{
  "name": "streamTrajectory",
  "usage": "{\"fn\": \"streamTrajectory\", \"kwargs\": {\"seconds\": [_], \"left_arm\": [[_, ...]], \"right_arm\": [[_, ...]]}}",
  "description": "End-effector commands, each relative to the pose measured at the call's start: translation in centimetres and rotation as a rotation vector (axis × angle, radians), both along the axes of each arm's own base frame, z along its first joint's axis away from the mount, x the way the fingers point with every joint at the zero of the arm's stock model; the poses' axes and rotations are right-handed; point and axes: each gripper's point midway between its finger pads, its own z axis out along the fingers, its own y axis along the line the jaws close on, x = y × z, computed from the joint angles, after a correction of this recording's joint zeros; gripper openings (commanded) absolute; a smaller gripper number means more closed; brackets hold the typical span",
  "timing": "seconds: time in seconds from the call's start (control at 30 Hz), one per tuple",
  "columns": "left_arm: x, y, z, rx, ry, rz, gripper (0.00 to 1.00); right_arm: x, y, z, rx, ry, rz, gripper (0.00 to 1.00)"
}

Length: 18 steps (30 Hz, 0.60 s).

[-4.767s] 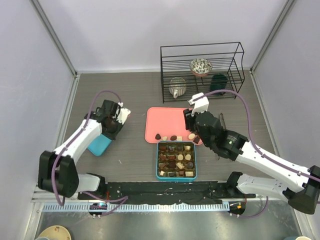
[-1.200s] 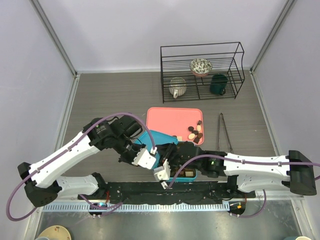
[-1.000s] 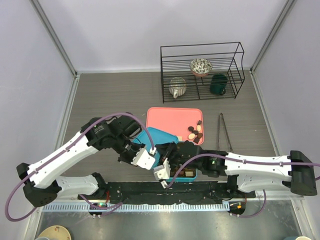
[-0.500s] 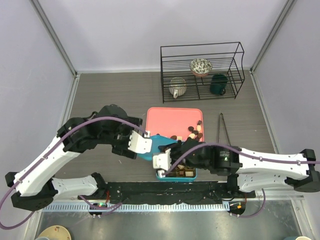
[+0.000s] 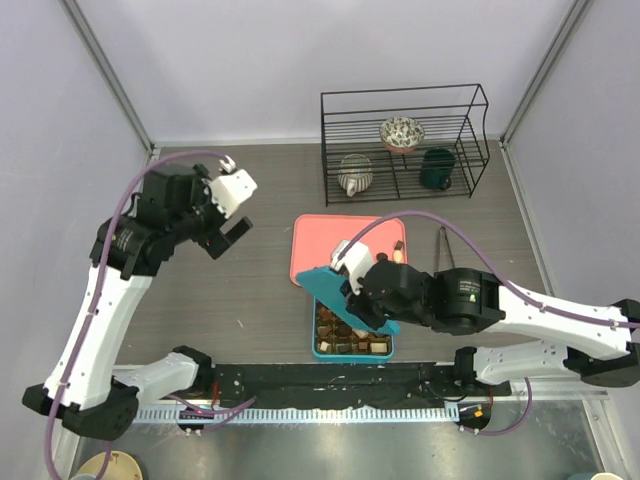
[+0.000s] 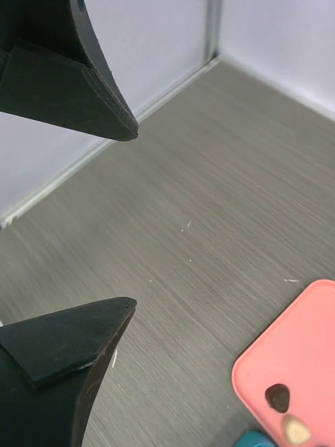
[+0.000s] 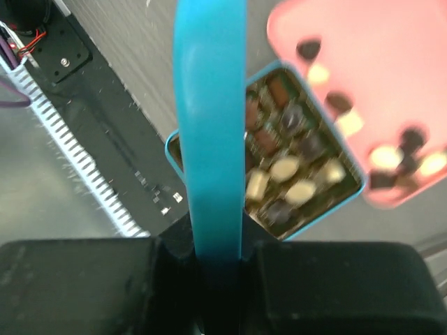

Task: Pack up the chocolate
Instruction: Pick up the box lid from the center of the board.

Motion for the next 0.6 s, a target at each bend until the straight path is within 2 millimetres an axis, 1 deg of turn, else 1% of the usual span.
{"fn": "streamTrajectory", "kwargs": {"seconds": [0.0, 0.03, 0.07, 0.1, 0.13, 0.17, 0.2, 0.23, 0.27, 0.3, 0.33, 0.37, 0.4, 0.43, 0.47, 0.5, 0.53, 0.57], "left_arm": [[1.2, -0.1, 0.7, -0.210, 0.066, 0.064, 1.00], [1.2, 0.2, 0.4, -0.235, 0.088, 0.076, 0.99], [1.3, 0.4, 0.0, -0.243, 0.107, 0.086, 1.00], [1.4, 0.6, -1.0, -0.243, 0.139, 0.103, 1.00], [1.4, 1.0, -1.8, -0.239, 0.161, 0.123, 0.99], [1.4, 1.3, -2.6, -0.230, 0.178, 0.138, 1.00], [1.2, 1.5, -4.1, -0.217, 0.218, 0.150, 1.00], [1.1, 1.7, -4.7, -0.221, 0.227, 0.162, 1.00], [1.1, 1.8, -5.3, -0.223, 0.237, 0.168, 1.00], [1.0, 1.8, -6.6, -0.221, 0.260, 0.170, 1.00], [0.8, 1.9, -6.8, -0.228, 0.255, 0.177, 1.00], [0.7, 1.7, -7.3, -0.234, 0.263, 0.172, 1.00], [0.5, 1.7, -8.2, -0.233, 0.281, 0.177, 1.00], [0.4, 1.7, -8.6, -0.236, 0.289, 0.181, 1.00], [0.4, 1.7, -8.9, -0.236, 0.294, 0.182, 1.00], [0.1, 1.7, -9.6, -0.235, 0.315, 0.181, 1.00], [0.0, 1.6, -9.9, -0.235, 0.322, 0.178, 1.00], [-0.2, 1.6, -10.3, -0.233, 0.327, 0.173, 1.00]], "right_arm": [[-1.7, -2.5, -1.6, 0.107, 0.291, -0.232, 0.01], [-2.2, -2.8, -3.0, 0.091, 0.343, -0.242, 0.01], [-2.5, -3.0, -2.9, 0.125, 0.379, -0.254, 0.01], [-2.3, -2.8, -2.8, 0.172, 0.413, -0.293, 0.01], [-2.6, -3.0, -3.4, 0.190, 0.448, -0.311, 0.01], [-2.6, -2.9, -3.4, 0.225, 0.474, -0.324, 0.01], [-2.2, -2.7, -2.2, 0.320, 0.504, -0.348, 0.01], [-2.2, -3.0, -3.0, 0.329, 0.533, -0.372, 0.01], [-2.4, -2.9, -3.1, 0.351, 0.565, -0.373, 0.01], [-2.7, -2.5, -2.1, 0.421, 0.600, -0.342, 0.01], [-2.1, -2.7, -3.2, 0.441, 0.640, -0.393, 0.01], [-2.8, -2.4, -3.2, 0.467, 0.698, -0.370, 0.01], [-2.5, -1.9, -2.1, 0.538, 0.712, -0.351, 0.01], [-2.1, -1.9, -2.9, 0.564, 0.764, -0.385, 0.01], [-2.2, -1.3, -2.0, 0.624, 0.804, -0.340, 0.01], [-2.2, -1.1, -1.9, 0.657, 0.834, -0.327, 0.01], [-1.6, -1.3, -3.0, 0.685, 0.884, -0.376, 0.01], [-1.5, -0.9, -2.7, 0.716, 0.902, -0.341, 0.01]]}}
